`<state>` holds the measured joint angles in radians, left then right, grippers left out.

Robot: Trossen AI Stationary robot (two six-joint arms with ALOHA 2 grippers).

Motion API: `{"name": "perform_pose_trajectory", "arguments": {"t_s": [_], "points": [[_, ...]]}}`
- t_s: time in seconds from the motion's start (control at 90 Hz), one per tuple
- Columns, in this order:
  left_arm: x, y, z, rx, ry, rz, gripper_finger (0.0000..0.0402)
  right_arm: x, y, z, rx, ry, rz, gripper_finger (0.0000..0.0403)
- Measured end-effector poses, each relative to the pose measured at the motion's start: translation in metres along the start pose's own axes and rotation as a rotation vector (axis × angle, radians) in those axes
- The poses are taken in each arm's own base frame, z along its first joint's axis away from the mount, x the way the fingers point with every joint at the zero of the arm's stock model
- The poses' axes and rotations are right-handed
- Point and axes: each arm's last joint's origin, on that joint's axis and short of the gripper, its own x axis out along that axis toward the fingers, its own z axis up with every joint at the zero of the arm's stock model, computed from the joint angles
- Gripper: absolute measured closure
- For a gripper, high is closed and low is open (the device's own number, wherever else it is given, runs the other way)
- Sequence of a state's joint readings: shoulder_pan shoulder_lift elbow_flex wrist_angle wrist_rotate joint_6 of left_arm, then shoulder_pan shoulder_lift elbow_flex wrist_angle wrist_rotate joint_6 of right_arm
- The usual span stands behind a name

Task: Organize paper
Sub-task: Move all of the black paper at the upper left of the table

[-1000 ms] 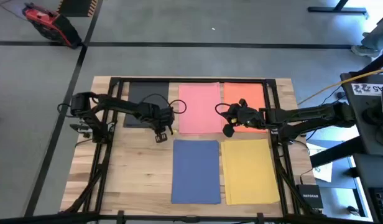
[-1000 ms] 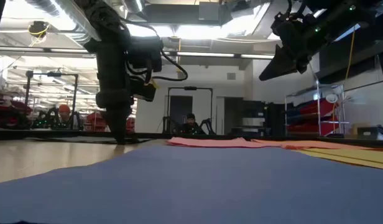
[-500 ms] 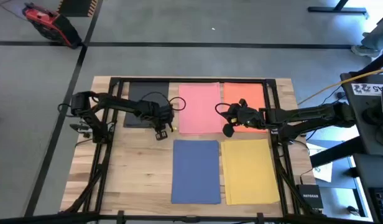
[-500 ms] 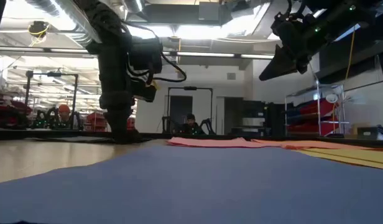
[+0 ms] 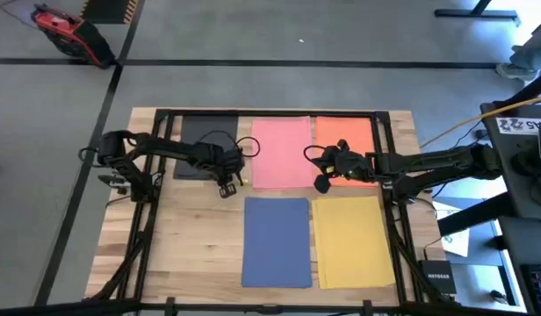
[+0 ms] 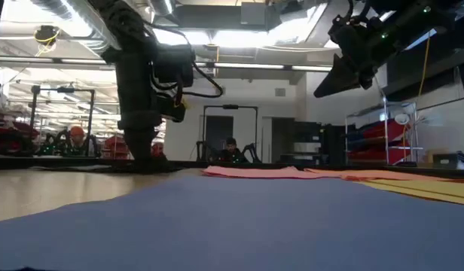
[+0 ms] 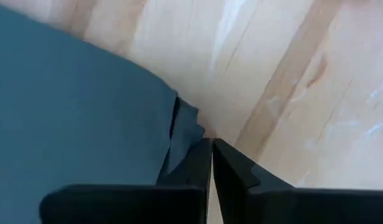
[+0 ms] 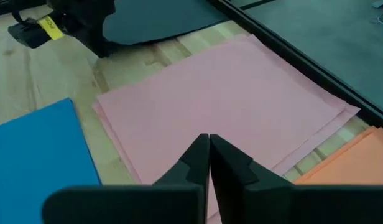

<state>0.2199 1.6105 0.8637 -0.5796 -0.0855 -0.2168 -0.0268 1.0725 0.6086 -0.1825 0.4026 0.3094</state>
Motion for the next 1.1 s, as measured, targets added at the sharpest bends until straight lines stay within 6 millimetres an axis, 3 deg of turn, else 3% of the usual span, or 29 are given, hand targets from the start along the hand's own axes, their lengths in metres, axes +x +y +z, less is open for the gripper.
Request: {"name": "perform_pose_trajectory", "arguments": {"t_s": [0.411,0.689,0.789,0.933,1.1], "points": [[-0.051,-0.023,-0.009,-0.225,-0.13,-0.151,0.0401,0.0,0.002,-0.001,0.063,0.027,0.083,0.0403],[-0.095,-0.002,-0.021,-0.507,-0.243,-0.227,0.0401,0.019,0.015,-0.002,0.119,0.059,0.218,0.0403],[-0.085,0.019,-0.038,-0.586,-0.194,-0.122,0.0401,0.031,0.021,-0.002,0.127,0.037,0.241,0.0403],[-0.052,0.045,-0.061,-0.681,-0.105,-0.014,0.0401,0.045,0.027,-0.003,0.139,-0.001,0.256,0.0403],[-0.028,0.055,-0.079,-0.755,-0.069,0.007,0.0401,0.054,0.033,0.003,0.14,-0.003,0.257,0.0403]]}}
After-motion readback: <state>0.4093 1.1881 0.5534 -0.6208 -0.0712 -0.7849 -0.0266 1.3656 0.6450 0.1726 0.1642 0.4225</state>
